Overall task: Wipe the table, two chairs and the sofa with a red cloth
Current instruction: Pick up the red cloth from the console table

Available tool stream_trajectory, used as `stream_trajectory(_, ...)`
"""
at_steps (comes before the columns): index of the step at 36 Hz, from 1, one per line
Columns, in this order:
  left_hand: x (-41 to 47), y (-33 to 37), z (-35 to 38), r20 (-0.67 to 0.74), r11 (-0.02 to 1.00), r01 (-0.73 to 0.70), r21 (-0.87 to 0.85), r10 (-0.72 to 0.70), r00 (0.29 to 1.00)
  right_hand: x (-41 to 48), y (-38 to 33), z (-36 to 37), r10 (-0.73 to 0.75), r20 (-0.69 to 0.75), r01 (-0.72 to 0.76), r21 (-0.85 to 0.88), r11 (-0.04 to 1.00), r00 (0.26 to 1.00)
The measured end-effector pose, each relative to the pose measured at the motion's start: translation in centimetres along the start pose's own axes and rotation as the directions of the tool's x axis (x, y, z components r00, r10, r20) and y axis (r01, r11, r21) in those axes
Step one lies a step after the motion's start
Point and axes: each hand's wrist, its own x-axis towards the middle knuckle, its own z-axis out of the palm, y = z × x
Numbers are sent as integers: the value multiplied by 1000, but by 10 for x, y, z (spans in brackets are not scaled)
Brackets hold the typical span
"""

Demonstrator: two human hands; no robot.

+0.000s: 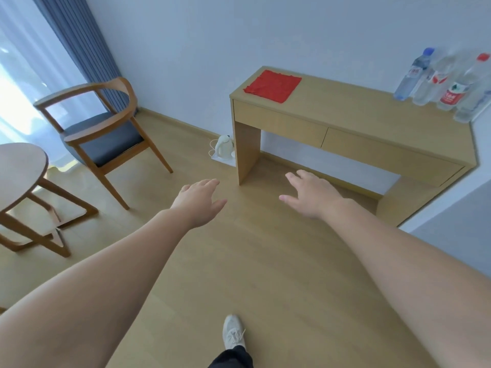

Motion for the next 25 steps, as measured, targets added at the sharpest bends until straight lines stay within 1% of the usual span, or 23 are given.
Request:
stream_trajectory(11, 122, -45, -47, 22, 995, -96, 10, 95, 995, 107, -21, -32, 85, -19, -85, 4, 996, 996)
stream_trajectory(17, 176, -50, -58, 17, 991, -135, 6, 135, 991, 154, -12, -43, 123, -29, -123, 19, 992, 992)
stream_trajectory(25, 256, -47, -74, 7, 990, -141, 0, 141, 990, 233, 13, -59, 114, -42, -114, 11, 993, 993)
